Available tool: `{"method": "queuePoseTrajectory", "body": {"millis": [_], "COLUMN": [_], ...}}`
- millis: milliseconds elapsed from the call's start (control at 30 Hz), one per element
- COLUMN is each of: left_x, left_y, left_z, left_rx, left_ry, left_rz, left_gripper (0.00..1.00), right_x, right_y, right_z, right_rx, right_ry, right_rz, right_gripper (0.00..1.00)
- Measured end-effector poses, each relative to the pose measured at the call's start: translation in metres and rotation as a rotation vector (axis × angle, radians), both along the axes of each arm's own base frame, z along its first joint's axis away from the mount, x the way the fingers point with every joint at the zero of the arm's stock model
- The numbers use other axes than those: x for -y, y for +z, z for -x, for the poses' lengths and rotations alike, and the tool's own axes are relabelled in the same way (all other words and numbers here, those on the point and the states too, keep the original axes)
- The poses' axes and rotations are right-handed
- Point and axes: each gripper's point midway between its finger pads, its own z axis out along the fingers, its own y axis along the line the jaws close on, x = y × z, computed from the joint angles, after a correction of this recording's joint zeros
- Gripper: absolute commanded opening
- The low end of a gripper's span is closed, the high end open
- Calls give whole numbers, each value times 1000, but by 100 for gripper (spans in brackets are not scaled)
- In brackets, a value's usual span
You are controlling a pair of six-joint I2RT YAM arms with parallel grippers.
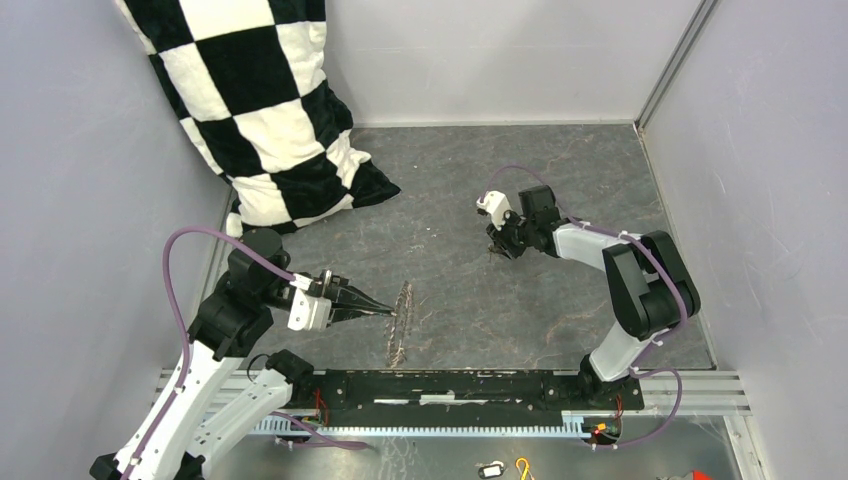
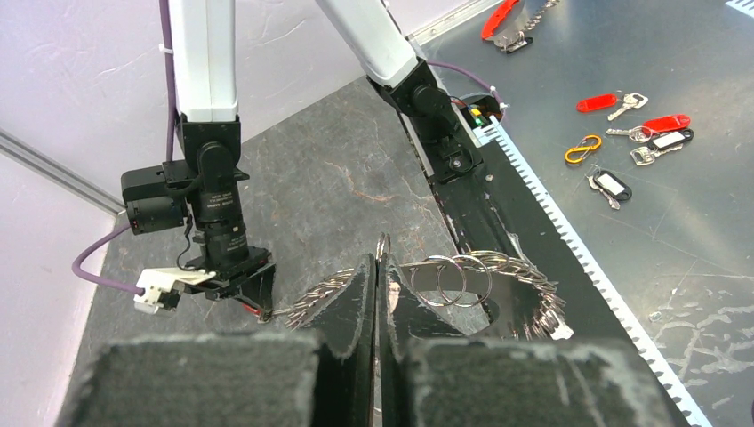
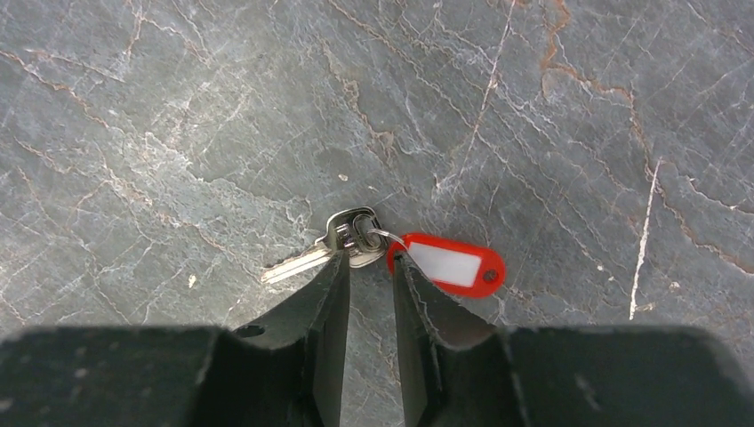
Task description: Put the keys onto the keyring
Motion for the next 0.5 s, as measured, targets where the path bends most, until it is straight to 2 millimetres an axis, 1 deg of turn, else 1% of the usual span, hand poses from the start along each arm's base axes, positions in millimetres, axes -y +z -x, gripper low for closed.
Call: {"method": "queuePoseTrajectory", "body": {"millis": [133, 267, 333, 400, 500], "left_x": [0, 0, 0, 0, 1], "left_y": [0, 0, 0, -1, -1], "left_z": [0, 0, 0, -1, -1], "left_rx": [0, 0, -2, -3, -6], "left_ry": [0, 0, 0, 1, 1], "left_rz": [0, 0, -1, -2, -4], "left_gripper": [2, 2, 2, 2, 2], "right_x": [-1, -3, -5, -6, -8], "right_y": [0, 0, 1, 1, 2], "right_z": [-3, -5, -4, -4, -3], "right_rx": [0, -1, -3, -7, -9], "right_ry": [0, 3, 8, 11, 16], "right_rz": [0, -6, -16, -23, -31], "right_gripper": [26, 18, 16, 13, 6]}}
